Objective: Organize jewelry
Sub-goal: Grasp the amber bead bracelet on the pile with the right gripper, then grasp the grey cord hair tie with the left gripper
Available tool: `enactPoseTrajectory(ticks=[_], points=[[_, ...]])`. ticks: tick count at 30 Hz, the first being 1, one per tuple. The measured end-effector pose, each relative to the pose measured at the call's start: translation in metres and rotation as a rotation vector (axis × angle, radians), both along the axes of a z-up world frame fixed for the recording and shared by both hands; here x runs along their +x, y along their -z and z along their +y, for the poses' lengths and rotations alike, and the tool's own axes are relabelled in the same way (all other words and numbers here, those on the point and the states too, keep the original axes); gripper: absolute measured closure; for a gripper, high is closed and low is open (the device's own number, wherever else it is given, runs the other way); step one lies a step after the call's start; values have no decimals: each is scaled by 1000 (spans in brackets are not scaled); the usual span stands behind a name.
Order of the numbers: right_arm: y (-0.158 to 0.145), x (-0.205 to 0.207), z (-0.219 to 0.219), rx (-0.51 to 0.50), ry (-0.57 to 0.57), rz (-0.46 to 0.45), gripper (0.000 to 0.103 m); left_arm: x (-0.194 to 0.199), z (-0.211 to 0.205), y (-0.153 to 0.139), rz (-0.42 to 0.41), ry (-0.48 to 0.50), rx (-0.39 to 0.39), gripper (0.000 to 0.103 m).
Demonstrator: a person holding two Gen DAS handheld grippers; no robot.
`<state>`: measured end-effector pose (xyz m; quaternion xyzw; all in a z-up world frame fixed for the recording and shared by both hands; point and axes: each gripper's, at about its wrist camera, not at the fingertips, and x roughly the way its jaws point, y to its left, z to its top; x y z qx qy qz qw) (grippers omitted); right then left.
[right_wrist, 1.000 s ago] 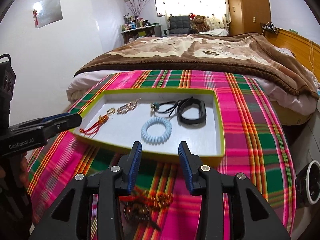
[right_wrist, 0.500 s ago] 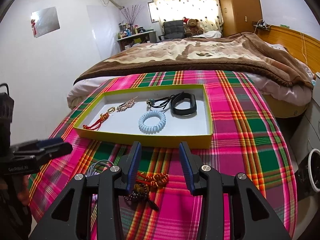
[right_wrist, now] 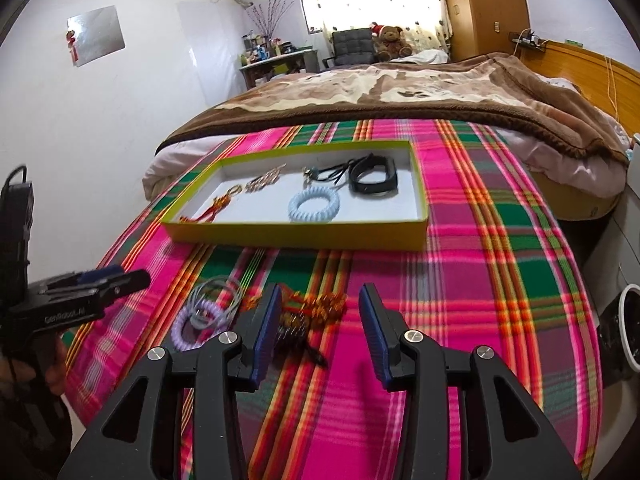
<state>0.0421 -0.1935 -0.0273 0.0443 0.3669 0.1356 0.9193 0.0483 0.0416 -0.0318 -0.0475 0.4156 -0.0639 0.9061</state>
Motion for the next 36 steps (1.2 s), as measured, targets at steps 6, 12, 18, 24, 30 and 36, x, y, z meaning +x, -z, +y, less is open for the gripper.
enactPoseTrajectory(ticks=[6, 12, 18, 24, 30, 36], points=[[14, -5, 10, -17, -33, 46, 55, -9, -17, -5, -106, 45, 142, 34], [23, 1, 16, -26, -36, 88, 55, -7, -15, -3, -85, 48, 91, 29], [28, 9, 26, -47, -50, 117, 55, -4, -13, 3, -47, 40, 38, 30], [28, 8, 24, -39, -41, 113, 75, -4, -7, 2, -59, 20, 8, 30], [25, 5, 20, -40, -16, 95, 82, 0, -2, -1, -70, 39, -29, 30], [14, -1, 6, 0, 15, 45, 82, 4, -10, 3, -47, 105, -75, 30]])
